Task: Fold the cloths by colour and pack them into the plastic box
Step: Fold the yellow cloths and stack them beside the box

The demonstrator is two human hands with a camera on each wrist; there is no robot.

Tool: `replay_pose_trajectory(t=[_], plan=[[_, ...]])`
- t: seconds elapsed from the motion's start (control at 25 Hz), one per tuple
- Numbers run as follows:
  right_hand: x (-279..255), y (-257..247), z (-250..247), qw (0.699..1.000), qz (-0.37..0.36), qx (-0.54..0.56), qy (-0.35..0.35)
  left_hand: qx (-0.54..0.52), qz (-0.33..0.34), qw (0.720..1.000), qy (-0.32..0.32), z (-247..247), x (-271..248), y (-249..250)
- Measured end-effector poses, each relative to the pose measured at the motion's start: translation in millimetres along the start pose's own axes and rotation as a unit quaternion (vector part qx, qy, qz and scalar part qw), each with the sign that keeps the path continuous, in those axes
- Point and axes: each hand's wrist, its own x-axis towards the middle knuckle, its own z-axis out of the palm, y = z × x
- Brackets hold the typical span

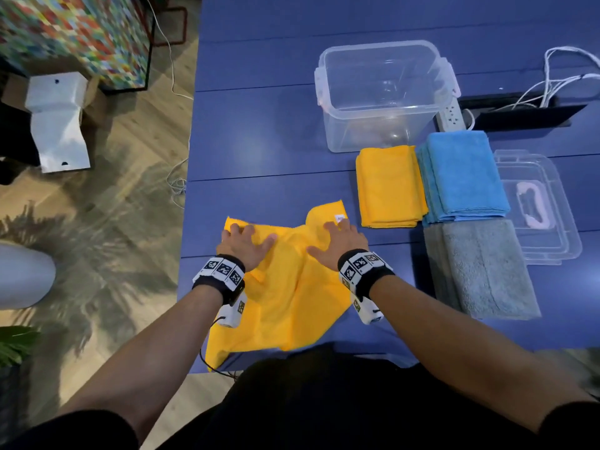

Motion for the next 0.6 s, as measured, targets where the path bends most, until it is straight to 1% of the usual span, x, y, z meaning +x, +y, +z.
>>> replay_pose_trajectory(t=[0.04, 0.08, 0.16, 0.24, 0.28, 0.32, 0.36, 0.4, 0.44, 0.48, 0.52, 0.56, 0.6], plan=[[7.3, -0.4, 0.5, 1.0, 0.01, 0.004, 0.013, 0.018, 0.006, 1.0, 0.012, 1.2, 4.2, -1.0], [13.1, -0.3, 0.4, 1.0, 0.016, -0.004, 0.011, 0.032, 0.006, 0.999, 0.018, 1.7, 8.4, -3.9], [25.5, 1.1, -2.2, 0.999, 0.026, -0.033, -0.019, 0.036, -0.019, 0.999, 0.017, -1.3, 22.6, -17.2], [36.2, 4.8, -4.9, 0.998, 0.041, -0.041, -0.036, 0.032, -0.057, 0.998, 0.001, -9.1, 37.7, -29.3], [38.3, 6.1, -6.8, 0.998, 0.047, -0.032, -0.03, 0.029, -0.073, 0.997, 0.002, -13.9, 42.0, -31.6], [38.5, 6.3, -10.4, 0.999, 0.043, -0.018, -0.007, 0.027, -0.084, 0.996, 0.008, -16.6, 45.1, -32.2], [35.8, 5.8, -14.2, 0.999, 0.023, -0.004, 0.03, 0.027, -0.082, 0.996, 0.025, -17.3, 45.4, -29.4], [31.8, 5.4, -15.5, 0.998, -0.014, 0.006, 0.068, 0.03, -0.062, 0.996, 0.055, -16.6, 42.2, -25.0], [27.1, 4.8, -16.2, 0.994, -0.065, 0.016, 0.087, 0.033, -0.024, 0.995, 0.095, -14.2, 36.8, -19.5], [21.3, 4.2, -13.6, 0.991, -0.109, 0.026, 0.071, 0.03, 0.028, 0.99, 0.134, -9.8, 28.2, -15.2], [13.6, 4.5, -10.2, 0.99, -0.135, 0.033, 0.032, 0.012, 0.093, 0.982, 0.164, -3.3, 18.6, -10.1], [6.2, 4.9, -5.1, 0.989, -0.144, 0.032, -0.015, -0.021, 0.154, 0.972, 0.176, 4.3, 7.2, -5.5], [-0.7, 6.1, -0.5, 0.989, -0.141, 0.021, -0.05, -0.059, 0.2, 0.965, 0.161, 11.2, -6.6, -2.1]])
